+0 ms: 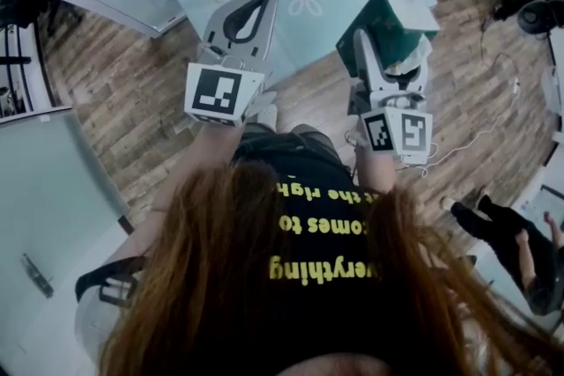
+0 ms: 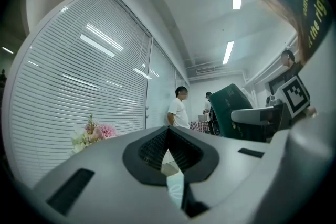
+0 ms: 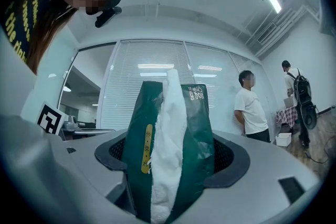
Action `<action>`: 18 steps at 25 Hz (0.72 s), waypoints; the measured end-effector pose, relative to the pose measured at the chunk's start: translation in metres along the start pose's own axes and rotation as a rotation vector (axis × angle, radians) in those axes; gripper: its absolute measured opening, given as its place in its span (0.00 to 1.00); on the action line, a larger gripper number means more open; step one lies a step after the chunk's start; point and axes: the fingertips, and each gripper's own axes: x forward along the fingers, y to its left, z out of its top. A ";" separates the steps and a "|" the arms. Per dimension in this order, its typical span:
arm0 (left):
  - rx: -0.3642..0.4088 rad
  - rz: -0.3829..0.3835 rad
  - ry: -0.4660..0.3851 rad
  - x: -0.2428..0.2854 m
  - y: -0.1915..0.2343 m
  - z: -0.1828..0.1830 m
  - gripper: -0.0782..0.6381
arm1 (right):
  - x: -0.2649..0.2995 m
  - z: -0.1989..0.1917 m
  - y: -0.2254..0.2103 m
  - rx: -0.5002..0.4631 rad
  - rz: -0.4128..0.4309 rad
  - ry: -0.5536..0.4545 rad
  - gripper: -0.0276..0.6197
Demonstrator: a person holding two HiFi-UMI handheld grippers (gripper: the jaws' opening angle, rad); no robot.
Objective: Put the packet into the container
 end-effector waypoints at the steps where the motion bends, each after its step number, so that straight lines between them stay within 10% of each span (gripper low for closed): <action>1: -0.004 -0.003 -0.002 0.003 0.002 -0.001 0.11 | 0.003 -0.001 -0.001 -0.001 -0.004 0.001 0.63; 18: -0.029 -0.020 0.060 0.050 0.017 -0.023 0.11 | 0.052 -0.019 -0.032 0.012 -0.014 0.039 0.63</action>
